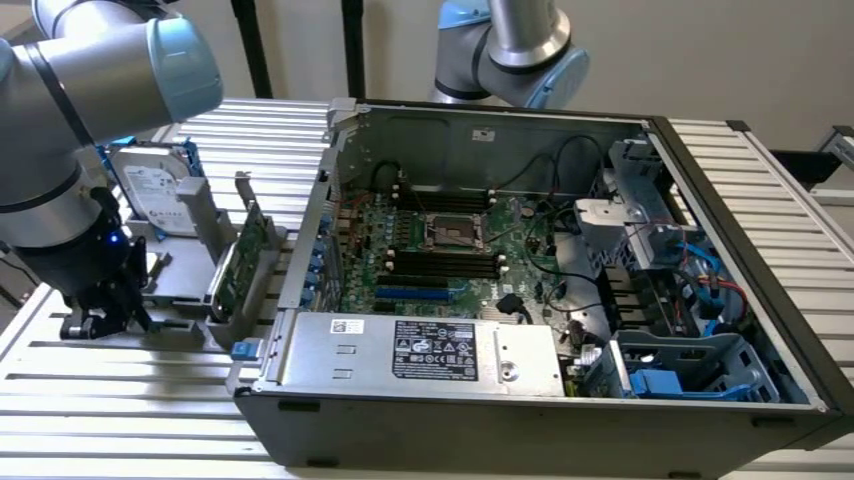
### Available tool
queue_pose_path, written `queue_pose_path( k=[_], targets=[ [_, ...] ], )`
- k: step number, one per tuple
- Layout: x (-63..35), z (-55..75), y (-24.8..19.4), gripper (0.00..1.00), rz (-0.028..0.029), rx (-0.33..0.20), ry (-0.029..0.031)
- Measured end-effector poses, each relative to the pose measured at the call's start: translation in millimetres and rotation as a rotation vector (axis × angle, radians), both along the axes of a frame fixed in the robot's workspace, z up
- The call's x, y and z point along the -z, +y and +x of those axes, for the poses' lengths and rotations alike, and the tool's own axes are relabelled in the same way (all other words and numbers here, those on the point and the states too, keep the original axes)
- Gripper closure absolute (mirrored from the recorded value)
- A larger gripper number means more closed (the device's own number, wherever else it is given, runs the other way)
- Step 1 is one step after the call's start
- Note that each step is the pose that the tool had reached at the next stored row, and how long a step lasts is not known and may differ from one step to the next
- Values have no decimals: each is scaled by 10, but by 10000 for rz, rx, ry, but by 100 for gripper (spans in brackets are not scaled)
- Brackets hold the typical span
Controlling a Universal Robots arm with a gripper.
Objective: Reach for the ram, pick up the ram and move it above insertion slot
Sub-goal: 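Pick up the ram and move it above insertion slot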
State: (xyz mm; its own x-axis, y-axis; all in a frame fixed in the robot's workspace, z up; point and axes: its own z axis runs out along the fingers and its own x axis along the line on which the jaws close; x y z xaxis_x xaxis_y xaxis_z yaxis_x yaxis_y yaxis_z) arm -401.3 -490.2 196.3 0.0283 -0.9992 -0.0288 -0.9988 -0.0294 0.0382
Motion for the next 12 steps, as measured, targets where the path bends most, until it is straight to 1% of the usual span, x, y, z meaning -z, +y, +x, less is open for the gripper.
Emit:
queue_pose_path(
  k=[9, 12],
  targets=[
    [-1, 0, 0, 87, 0, 0, -1],
    [-19, 0, 0, 87, 0, 0, -1]
  ],
)
